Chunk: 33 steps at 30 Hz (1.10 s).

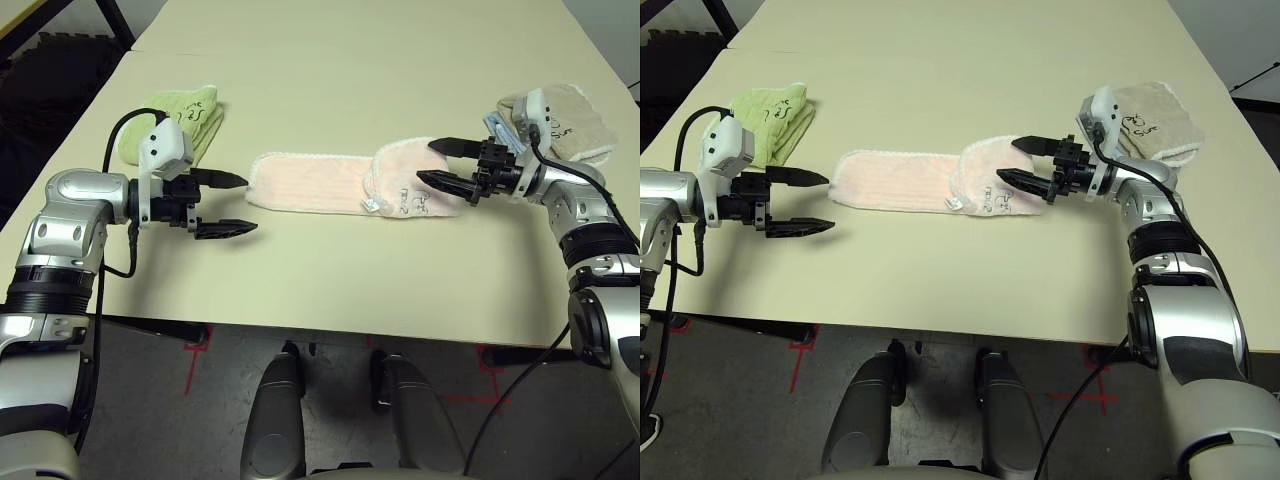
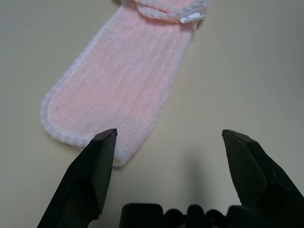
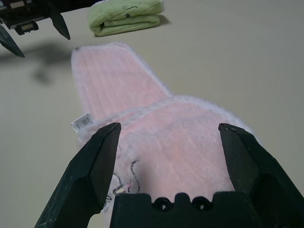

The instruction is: Fold the towel and set it aside.

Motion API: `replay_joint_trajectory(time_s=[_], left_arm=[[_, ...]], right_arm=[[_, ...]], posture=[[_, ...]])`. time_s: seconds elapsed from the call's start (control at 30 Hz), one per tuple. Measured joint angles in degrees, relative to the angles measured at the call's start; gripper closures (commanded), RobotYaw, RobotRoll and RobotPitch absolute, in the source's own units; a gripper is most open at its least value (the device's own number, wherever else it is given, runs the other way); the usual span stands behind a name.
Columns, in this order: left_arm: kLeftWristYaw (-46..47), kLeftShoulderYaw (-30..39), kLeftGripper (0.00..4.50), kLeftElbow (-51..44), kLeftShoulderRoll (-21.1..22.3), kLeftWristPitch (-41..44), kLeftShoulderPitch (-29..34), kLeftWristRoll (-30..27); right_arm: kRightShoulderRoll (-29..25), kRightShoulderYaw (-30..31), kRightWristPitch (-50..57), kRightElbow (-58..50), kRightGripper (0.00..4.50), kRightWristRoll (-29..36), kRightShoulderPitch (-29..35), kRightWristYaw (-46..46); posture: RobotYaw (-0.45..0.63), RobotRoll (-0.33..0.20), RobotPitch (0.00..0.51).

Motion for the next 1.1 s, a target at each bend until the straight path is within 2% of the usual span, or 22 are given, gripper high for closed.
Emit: replay_joint_trajectory(time_s=[0.3,0.43,0.67,0.93,1.1], left_arm=[[0.0,0.0,0.00,0.1,-0.4,-0.3,0.0,0.3],[0.0,0.0,0.00,0.1,-0.4,-0.3,0.0,0.3],[0.0,0.0,0.00,0.0,-0.4,0.0,0.2,0.3],[0.1,0.0,0.00,-0.4,-0.5,0.6,0.2,0.3],[0.1,0.1,0.00,-1.5,-0.4,1.4,0.3,0.3]], right_arm=[[1.0,0.0,-3.3,4.4,0.04,-3.5,-2.4,-6.8],[2.9,-0.1,-4.0,6.5,0.04,-3.6,-2.5,-6.3],[2.7,-1.3,-3.2,7.9,0.04,-3.6,-5.2,-3.5],[5.2,3.5,-3.0,12.8,0.04,-11.6,-4.4,-11.4],[5.8,3.8,-3.3,13.5,0.04,-13.3,-5.0,-13.5]], posture=[[0.05,0.000,0.191],[0.07,0.000,0.194],[0.06,0.000,0.200],[0.08,0.000,0.207],[0.08,0.000,0.205]])
